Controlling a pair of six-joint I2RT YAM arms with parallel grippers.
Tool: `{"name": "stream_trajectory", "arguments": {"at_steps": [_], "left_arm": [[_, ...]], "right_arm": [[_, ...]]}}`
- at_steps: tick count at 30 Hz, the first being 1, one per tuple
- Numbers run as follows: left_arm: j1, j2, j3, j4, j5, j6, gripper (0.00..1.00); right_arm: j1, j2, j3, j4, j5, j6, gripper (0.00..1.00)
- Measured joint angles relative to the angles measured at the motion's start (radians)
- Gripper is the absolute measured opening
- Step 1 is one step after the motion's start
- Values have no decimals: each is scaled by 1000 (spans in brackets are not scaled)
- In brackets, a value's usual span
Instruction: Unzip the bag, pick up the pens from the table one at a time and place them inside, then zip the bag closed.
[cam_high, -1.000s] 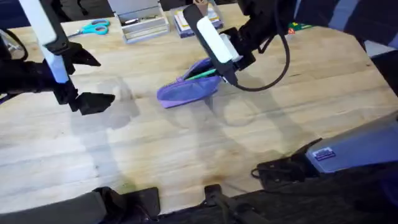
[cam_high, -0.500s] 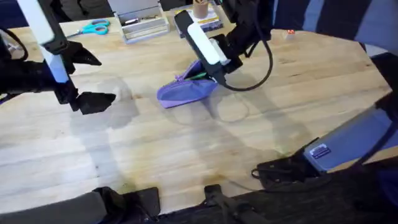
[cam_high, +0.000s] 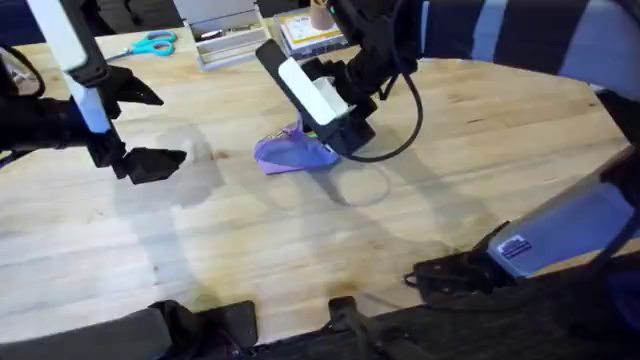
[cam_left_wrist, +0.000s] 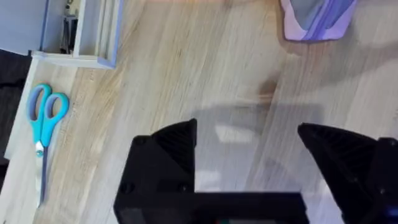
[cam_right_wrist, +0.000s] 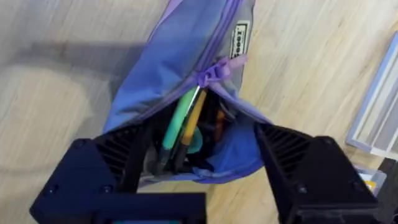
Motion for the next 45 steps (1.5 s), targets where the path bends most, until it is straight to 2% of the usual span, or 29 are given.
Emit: {"name": "stream_trajectory", "arguments": {"at_steps": [1,3,11,16,24,32,35,43,45], "left_arm": [[0,0,0,0,0,0,994],[0,0,0,0,0,0,994],[0,0,0,0,0,0,993],[0,0,0,0,0,0,993],[0,0,0,0,6,0,993],[-5,0,0,20,78,0,993],[-27,0,0,20,92,0,993],[-154,0,0,20,109,0,994],[-173,0,0,19,109,-1,994]], "right_arm": [[0,0,0,0,3,1,983],[0,0,0,0,9,11,996],[0,-6,0,-1,46,99,998],[0,-63,0,-14,81,201,998],[0,-208,0,-18,104,453,998],[3,-286,0,-13,103,793,997],[20,-288,0,7,103,971,998],[94,-288,0,94,103,1389,998],[111,-288,0,115,102,1480,998]]}}
